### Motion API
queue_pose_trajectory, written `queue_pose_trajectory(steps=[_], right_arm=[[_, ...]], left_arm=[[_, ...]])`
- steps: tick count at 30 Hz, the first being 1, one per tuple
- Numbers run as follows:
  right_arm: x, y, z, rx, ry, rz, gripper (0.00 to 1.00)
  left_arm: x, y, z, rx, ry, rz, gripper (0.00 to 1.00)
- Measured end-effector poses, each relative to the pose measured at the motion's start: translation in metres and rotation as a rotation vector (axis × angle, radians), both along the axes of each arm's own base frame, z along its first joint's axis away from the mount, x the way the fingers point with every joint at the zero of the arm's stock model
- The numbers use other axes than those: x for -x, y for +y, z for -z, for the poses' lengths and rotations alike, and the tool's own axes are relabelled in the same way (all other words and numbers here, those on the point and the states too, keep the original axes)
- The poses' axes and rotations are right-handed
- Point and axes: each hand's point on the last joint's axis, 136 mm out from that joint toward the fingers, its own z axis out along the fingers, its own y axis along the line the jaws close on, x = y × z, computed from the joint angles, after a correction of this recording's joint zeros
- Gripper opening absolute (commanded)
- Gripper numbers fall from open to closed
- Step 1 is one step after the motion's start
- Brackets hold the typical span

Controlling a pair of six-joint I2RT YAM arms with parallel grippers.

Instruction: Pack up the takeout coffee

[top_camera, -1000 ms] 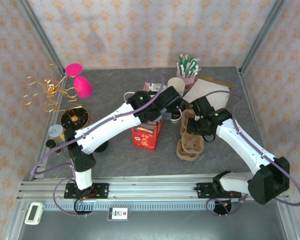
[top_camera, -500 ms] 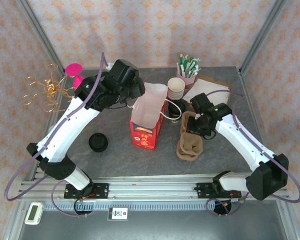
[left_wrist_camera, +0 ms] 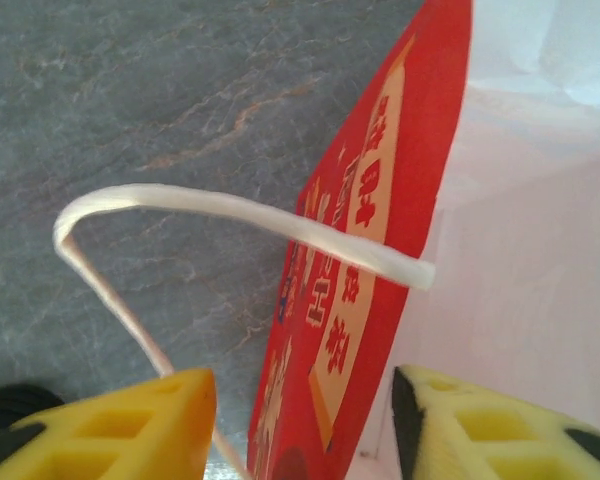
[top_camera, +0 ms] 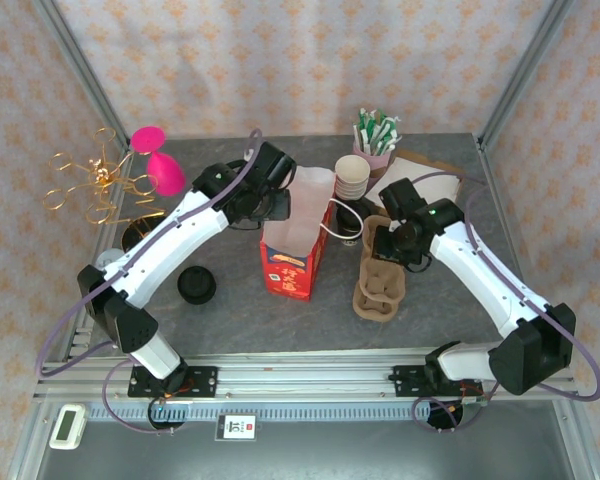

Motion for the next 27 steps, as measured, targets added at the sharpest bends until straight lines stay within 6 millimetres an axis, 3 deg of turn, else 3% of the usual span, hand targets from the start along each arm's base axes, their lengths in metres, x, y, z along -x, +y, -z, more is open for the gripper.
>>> queue_pose_trajectory(steps=[7,10,21,27], right_arm=[[-0.004,0.003,-0.015,-0.02,-0.025,-0.001,0.25],[-0.006,0.004,-0.022,-0.027,-0.038,0.001,0.25],[-0.009,0.012,-0.042,-0.075,-0.059,0.012,0.24],[-0.016,0.025,-0.06,-0.124,-0.085,0.009,0.24]], left_arm=[[-0.01,0.001,0.001,0.005,-0.025,0.021,0.09],[-0.012,0.005,-0.001,-0.012,-0.036,0.02,0.0],[-0.019,0.03,-0.046,-0.107,-0.149,-0.043,0.0],[-0.023,0.04,-0.051,-0.177,-0.16,-0.065,0.0]])
